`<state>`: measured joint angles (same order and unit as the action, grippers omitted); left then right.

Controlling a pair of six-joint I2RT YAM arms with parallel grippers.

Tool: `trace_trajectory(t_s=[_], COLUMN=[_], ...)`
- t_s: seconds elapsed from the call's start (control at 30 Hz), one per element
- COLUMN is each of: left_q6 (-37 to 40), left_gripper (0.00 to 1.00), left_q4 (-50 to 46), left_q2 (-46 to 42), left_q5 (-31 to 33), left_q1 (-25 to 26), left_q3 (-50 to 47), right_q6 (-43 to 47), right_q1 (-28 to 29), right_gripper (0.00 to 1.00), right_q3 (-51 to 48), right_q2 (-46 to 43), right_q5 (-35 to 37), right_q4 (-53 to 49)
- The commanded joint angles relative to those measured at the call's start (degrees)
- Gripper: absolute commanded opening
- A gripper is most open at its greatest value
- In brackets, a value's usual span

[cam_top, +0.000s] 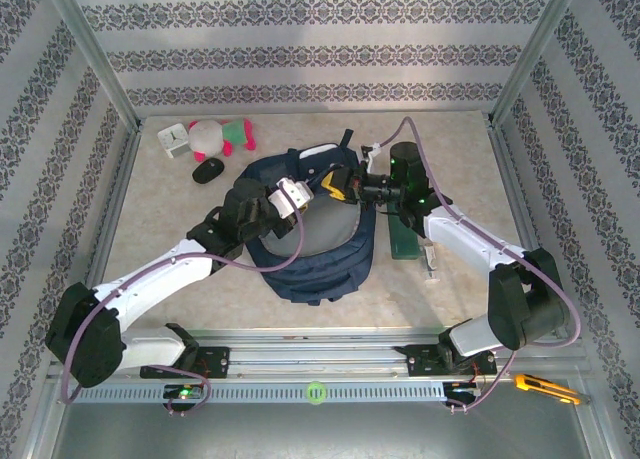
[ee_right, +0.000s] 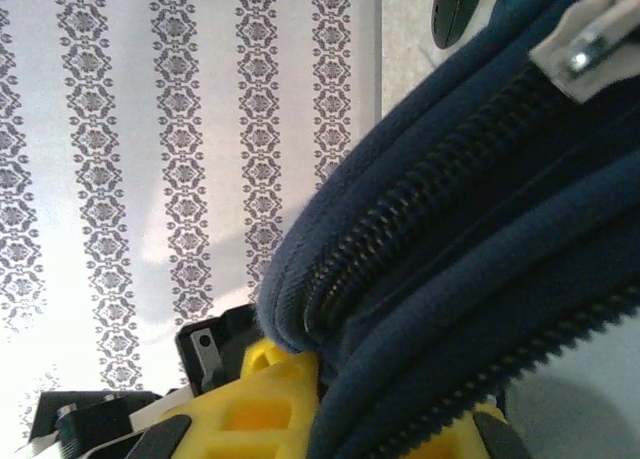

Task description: Pack the student bag

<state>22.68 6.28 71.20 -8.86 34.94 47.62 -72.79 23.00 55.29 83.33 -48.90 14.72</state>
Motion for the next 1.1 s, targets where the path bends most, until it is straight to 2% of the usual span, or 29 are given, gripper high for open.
trace_trajectory(t_s=[0.0, 0.1, 0.23, 0.33, 0.53, 0.67, 0.87, 0.97, 1.07], left_q6=[0.21, 2.06, 2.72, 2.87, 0.73, -1.18, -4.4, -6.4, -8.19], left_gripper=[0.0, 0.0, 0.0, 0.0, 0.0, 0.0, 0.0, 0.0, 0.0], left_q4=[0.04, -7.57, -13.72, -12.05, -6.3, -5.46, -7.95, -8.13, -7.95], left_q2=[-3.57, -5.23, -9.31, -11.57, -10.96, -10.51, -11.29, -12.35, -13.1], left_q5=[5.96, 9.36, 12.25, 13.3, 9.32, 6.06, 2.39, 1.53, 1.74], left_q1=[-0.05, -0.05, -0.05, -0.21, -0.73, -0.86, -1.38, -1.71, -2.12], left_q3=[0.21, 1.87, 1.35, -2.05, -7.46, -8.24, -5.38, -3.98, -3.12], right_q6=[5.1, 6.97, 8.24, 9.1, 12.55, 21.75, 41.41, 49.39, 54.56], right_q1=[-0.84, -1.1, 0.34, 0.9, 0.65, -1.41, -10.17, -14.56, -16.38], right_gripper=[0.07, 0.15, 0.21, 0.26, 0.48, 0.6, 0.66, 0.68, 0.7], right_q3=[0.94, 0.93, 0.7, 0.44, -0.84, -0.76, 4.37, 7.61, 9.3], right_q2=[-2.46, -2.44, -1.39, -0.18, -1.62, -8.07, -17.79, -18.54, -16.76], right_q5=[0.74, 1.99, 3.73, 5.14, 7.96, 12.34, 20.3, 24.97, 29.76], right_q4=[-3.81, -5.92, -5.93, -5.77, -9.32, -23.12, -51.28, -61.79, -67.35])
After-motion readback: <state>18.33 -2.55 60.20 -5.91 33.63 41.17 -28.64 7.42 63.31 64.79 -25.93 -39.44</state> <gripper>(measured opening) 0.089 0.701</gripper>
